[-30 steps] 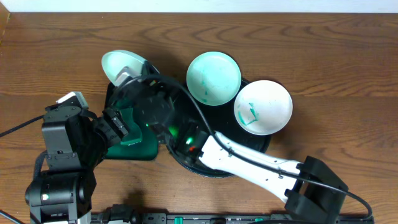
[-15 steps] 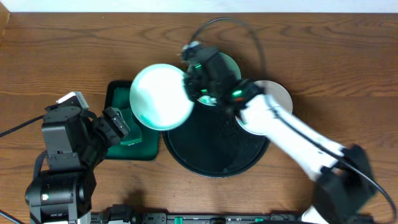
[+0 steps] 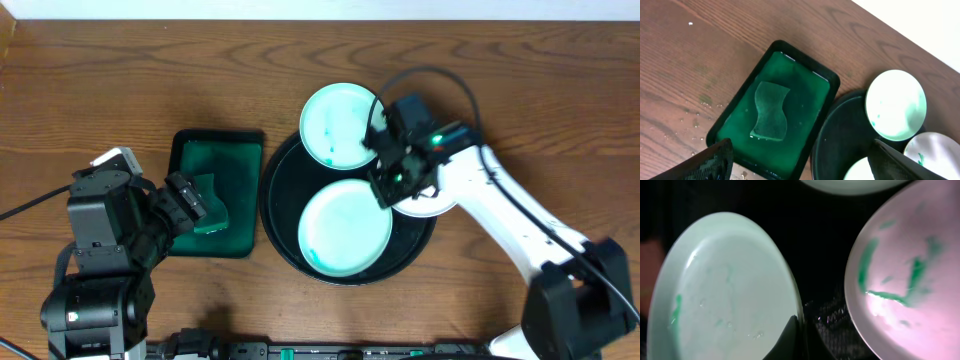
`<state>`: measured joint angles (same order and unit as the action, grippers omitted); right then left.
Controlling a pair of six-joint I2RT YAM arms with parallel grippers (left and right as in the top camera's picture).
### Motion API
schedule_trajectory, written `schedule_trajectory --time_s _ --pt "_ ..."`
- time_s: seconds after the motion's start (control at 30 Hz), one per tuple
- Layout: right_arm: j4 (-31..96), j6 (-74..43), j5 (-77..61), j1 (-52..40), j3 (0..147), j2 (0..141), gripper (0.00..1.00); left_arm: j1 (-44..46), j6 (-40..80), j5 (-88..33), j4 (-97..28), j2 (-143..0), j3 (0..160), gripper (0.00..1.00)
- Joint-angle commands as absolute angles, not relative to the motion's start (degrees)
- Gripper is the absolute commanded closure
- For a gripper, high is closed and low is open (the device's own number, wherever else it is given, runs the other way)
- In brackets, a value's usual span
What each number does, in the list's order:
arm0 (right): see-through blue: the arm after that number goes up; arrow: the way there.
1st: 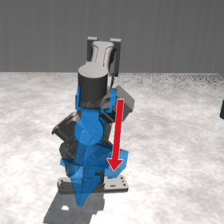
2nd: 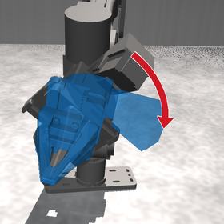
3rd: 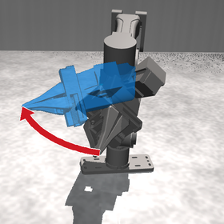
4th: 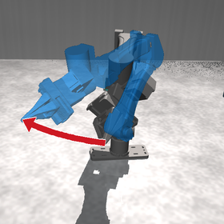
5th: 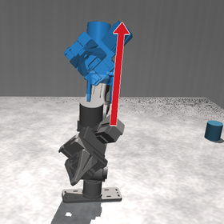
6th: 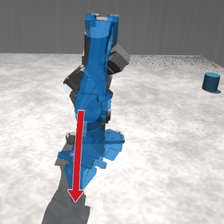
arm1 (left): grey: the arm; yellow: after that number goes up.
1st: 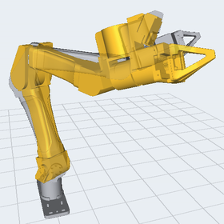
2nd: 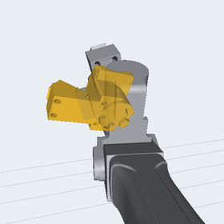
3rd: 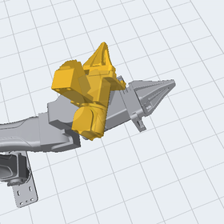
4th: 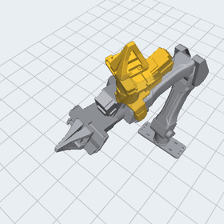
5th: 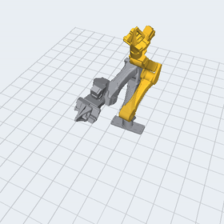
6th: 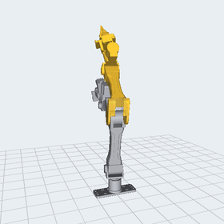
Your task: Clean dirty plates on tray and stack at the side
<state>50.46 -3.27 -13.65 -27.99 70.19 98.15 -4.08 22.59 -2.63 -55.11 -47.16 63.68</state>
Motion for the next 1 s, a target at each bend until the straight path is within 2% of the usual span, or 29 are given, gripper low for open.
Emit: schedule_trajectory --time_s 0.0,0.07,0.1,0.13,0.17,0.23,0.4,0.7,0.8,0.97 --pt "45.6 -9.0 -10.2 -28.4 65.3 98.3 0.99 -4.3 22.5 -2.5 -55.1 -47.1 65.1 0.14" --pt "41.8 -12.2 -8.8 -27.7 63.4 98.3 0.97 -4.3 22.5 -2.5 -55.1 -47.1 65.1 0.14" --pt "41.1 -12.2 -8.9 -27.4 63.3 98.3 0.89 -4.3 22.5 -2.5 -55.1 -47.1 65.1 0.14" --pt "40.4 -12.1 -9.1 -27.3 63.4 98.2 0.74 -4.3 22.5 -2.5 -55.1 -47.1 65.1 0.14" --pt "40.2 -11.5 -9.1 -27.2 63.7 98.0 0.7 -4.3 22.5 -2.5 -55.1 -47.1 65.1 0.14" --pt "40.3 -10.6 -8.8 -27.0 64.6 97.1 0.69 -4.3 22.5 -2.5 -55.1 -47.1 65.1 0.14" --pt "40.0 -6.4 -8.8 -25.8 67.9 91.7 0.52 -4.3 22.5 -2.5 -55.1 -47.1 65.1 0.14" --pt "37.3 -7.6 0.0 -21.4 71.5 88.5 0.5 -4.3 22.5 -2.5 -55.1 -47.1 65.1 0.14" --pt "39.9 -11.4 -0.9 -15.4 71.5 88.8 0.45 -4.3 22.5 -2.5 -55.1 -47.1 65.1 0.14" --pt "45.9 -11.8 -10.8 -4.2 71.4 90.5 0.39 -4.3 22.5 -2.1 -55.0 -47.1 65.1 0.14"
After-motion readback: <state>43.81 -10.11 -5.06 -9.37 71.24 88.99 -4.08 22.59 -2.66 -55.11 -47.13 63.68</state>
